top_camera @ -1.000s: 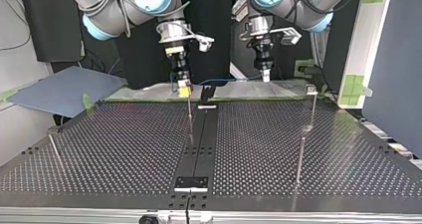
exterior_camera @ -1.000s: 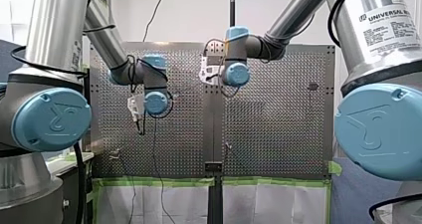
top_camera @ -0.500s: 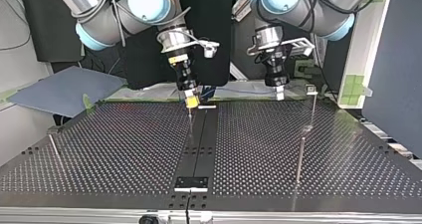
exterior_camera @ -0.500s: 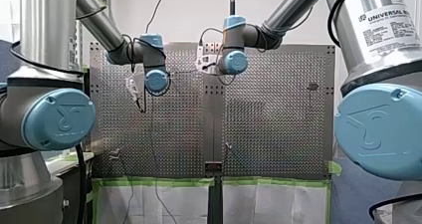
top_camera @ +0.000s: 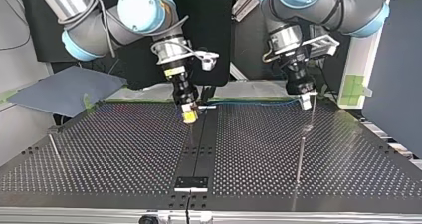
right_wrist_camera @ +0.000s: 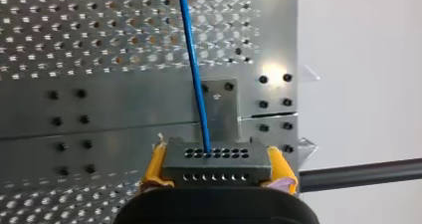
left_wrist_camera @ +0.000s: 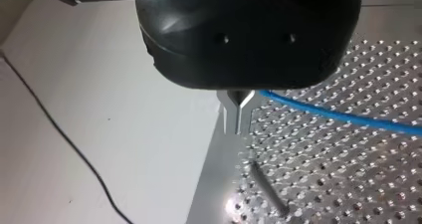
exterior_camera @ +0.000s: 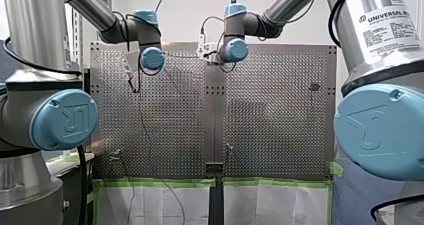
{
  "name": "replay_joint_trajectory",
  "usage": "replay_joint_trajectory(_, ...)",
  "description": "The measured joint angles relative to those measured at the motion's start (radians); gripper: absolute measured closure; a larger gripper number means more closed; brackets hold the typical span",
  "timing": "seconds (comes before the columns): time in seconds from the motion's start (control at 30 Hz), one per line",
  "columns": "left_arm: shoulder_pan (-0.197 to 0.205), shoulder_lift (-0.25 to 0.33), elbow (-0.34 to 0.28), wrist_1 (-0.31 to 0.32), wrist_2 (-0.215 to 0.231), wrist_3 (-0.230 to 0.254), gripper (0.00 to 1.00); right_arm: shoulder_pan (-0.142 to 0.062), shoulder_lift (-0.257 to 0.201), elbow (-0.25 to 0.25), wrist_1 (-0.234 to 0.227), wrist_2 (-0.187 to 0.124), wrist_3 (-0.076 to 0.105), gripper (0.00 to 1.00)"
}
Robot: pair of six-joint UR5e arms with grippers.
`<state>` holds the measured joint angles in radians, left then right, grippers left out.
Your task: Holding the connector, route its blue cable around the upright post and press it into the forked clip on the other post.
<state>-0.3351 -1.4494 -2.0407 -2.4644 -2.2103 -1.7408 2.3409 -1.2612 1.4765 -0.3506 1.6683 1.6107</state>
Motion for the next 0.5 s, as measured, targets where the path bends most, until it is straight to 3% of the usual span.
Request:
replay_joint_trajectory(0.3, 0.051, -0.022, 0.072, -0.082, 0.030, 0.023, 1.00, -0.001, 0.003, -0.071, 0.035, -0.031, -0.004, 1.00)
replay_joint_trajectory(0.5, 0.077, -0.027, 0.130, -0.139, 0.048, 0.013, 1.00, -0.006, 0.006, -0.120, 0.030, -0.056, -0.006, 1.00)
